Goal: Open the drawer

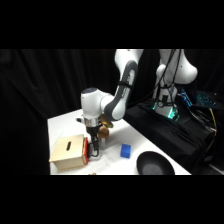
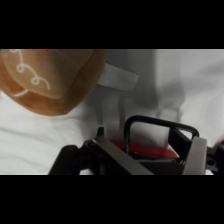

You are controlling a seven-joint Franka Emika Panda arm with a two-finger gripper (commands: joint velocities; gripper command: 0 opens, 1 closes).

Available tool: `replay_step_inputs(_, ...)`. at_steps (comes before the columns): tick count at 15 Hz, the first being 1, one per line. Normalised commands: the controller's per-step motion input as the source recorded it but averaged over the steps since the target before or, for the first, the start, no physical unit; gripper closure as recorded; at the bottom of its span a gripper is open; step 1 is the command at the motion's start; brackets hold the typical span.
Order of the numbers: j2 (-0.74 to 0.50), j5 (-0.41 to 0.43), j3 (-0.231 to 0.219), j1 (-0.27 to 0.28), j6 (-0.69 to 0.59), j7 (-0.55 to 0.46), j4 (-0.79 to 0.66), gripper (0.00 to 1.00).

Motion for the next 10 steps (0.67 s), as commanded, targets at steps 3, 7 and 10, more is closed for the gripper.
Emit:
replay_step_inputs(3, -0.03, 0.119, 0.045, -0.069, 0.16, -0.09, -0.1, 0.0)
replay_step_inputs(7, -0.03, 0.128, 0.054, -0.079, 0.18, -0.11, -0.12, 0.0)
replay_step_inputs(10, -0.04, 0.122, 0.052, -0.067, 0.17, -0.11, -0.12, 0.0)
